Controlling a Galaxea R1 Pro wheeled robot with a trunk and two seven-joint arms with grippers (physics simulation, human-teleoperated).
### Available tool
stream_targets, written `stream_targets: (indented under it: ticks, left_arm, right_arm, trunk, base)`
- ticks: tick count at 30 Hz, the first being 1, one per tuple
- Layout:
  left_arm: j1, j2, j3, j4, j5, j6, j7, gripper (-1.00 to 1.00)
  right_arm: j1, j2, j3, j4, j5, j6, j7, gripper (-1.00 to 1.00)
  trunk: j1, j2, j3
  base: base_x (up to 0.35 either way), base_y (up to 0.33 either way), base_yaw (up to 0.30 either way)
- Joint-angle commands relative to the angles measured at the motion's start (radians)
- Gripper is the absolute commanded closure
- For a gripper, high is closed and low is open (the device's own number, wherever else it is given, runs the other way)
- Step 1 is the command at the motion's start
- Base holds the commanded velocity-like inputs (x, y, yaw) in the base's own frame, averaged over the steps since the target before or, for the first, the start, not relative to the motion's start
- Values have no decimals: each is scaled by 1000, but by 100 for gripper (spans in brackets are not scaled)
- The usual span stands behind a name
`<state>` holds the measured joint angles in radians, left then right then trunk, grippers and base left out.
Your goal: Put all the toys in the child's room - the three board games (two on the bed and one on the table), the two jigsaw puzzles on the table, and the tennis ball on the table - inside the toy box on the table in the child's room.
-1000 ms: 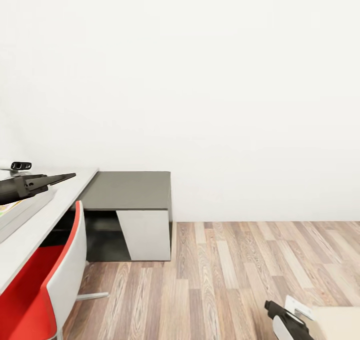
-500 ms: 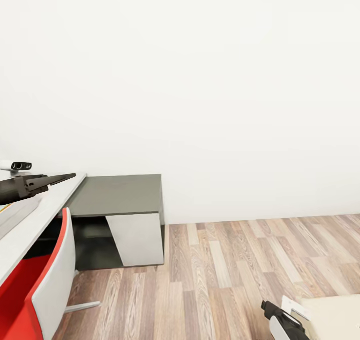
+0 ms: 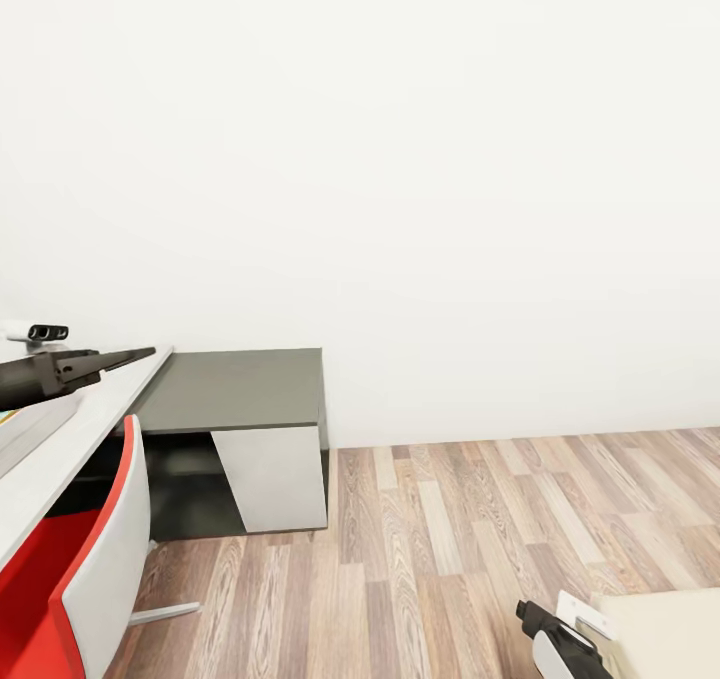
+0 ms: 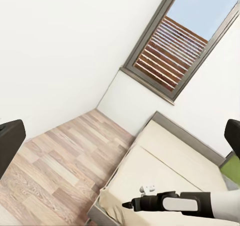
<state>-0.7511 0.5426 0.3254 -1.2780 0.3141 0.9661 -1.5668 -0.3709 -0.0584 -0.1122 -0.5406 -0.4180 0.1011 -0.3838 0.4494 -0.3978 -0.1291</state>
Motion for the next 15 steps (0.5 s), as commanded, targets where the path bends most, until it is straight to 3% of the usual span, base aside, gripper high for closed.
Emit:
stream_targets:
  ticks: [1,5,9,13,15]
  left_arm:
    - [-1,-1,-1,-1,-3,11,-4,-100]
    - [-1,-5,-10,-4,-37,12,-4,-100]
    - [-1,-28,-57,-6,-101,14,-4,-100]
    - [-1,-86,-120,-9,-167,15,6,-100]
    - [-1,-126,-146,-10,-198,16,56,-100]
  right_arm:
    - [0,0,1,-3,-5,5,-4,-100]
    - [0,0,1,-2,-5,5,-4,-100]
    - [0,0,2,-2,-5,5,-4,-100]
    - [0,0,23,-2,-5,4,-5,-100]
    - [0,0,44,-2,-5,3,-5,-100]
  trunk:
    - [1,-2,-2]
    - [1,-2,-2]
    - [1,-2,-2]
    - [1,-2,-2]
    - [1,-2,-2]
  base:
    - [0,0,0]
    - [0,0,0]
    - [0,0,0]
    - [0,0,0]
    - [0,0,0]
